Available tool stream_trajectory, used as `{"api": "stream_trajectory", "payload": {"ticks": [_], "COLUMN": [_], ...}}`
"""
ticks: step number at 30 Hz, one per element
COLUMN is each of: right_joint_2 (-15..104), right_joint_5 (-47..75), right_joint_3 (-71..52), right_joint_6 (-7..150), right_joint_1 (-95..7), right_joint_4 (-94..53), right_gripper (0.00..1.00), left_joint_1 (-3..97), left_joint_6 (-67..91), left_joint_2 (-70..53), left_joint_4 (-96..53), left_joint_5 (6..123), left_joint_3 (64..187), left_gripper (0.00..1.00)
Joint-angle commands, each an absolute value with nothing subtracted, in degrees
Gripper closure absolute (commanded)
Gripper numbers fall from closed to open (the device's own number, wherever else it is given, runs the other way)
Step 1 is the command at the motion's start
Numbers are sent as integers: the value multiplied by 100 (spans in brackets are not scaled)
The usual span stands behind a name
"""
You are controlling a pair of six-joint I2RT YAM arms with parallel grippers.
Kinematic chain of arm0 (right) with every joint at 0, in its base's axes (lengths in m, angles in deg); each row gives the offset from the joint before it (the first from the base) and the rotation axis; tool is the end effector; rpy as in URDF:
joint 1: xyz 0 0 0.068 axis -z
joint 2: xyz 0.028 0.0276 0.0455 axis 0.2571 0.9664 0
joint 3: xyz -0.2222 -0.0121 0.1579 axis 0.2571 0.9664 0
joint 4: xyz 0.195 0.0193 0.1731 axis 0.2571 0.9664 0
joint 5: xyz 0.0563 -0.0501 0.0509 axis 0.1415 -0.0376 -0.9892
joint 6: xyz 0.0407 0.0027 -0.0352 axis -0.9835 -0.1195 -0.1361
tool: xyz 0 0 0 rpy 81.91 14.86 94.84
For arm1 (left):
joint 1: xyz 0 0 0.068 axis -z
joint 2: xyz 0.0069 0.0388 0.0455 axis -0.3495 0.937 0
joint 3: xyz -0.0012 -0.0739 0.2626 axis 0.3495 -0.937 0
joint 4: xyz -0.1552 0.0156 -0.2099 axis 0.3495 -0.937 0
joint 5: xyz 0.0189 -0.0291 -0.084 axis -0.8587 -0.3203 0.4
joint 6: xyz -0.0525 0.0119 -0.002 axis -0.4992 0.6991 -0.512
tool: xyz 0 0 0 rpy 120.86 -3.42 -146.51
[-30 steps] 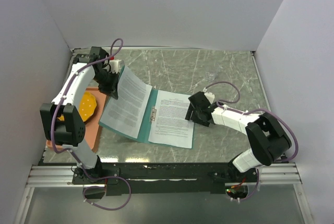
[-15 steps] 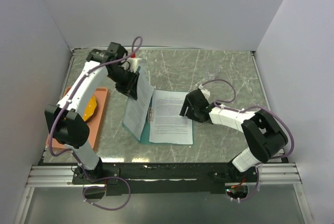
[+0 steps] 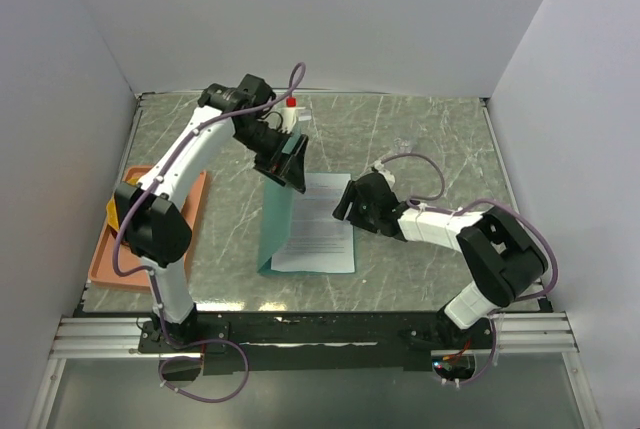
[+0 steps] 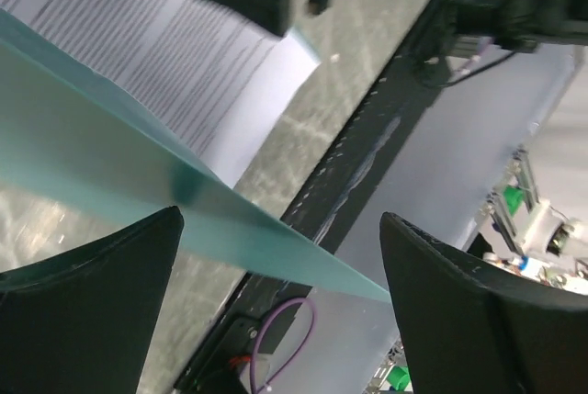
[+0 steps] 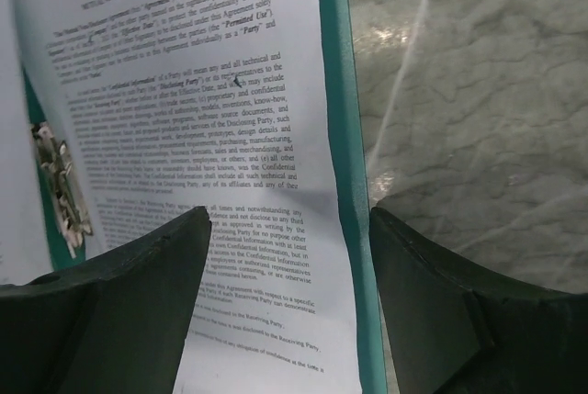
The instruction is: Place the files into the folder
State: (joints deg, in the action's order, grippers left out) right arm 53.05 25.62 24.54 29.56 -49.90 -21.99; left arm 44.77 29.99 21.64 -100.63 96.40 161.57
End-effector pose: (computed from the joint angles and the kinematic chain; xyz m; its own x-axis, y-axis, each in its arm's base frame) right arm 0.2488 0.1710 0.1552 -0.7975 0.3545 -0.4883 0.0975 0.8743 0.4755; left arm 0.3200 -0.1697 0.3408 -0.8207 0.4614 -0.3369 0.5659 0.5755 -0.5904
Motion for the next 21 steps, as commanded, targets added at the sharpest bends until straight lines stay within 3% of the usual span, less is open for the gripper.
{"api": "stream_trajectory", "payload": {"ticks": [1,11,19,21], "right_joint_2": [5239,4546,2508,2052], "right_joint_5": [2302,2828,3935,4068], "right_joint_3": [2824,2982,3342,3334], "right_joint_6": [2723,2732,2468,2529], "right_joint_1": [-5102,-4988,-4917,-4917], "right_joint_4": [-2089,-1422,11,275], "right_gripper": [22,21,19,19], "left_joint_1": [4576,5068,5306,5315], "left_joint_6": [3212,3222,2746,2615], "left_joint_2": [2423,2617,2697,2548], "left_joint_4": [-10237,-9606,-8805,-8525], "left_joint_5": [10525,11360,11186,10652], "left_joint_3": [16696,16250,16380,16442], "left_gripper": [4,4,4,4]}}
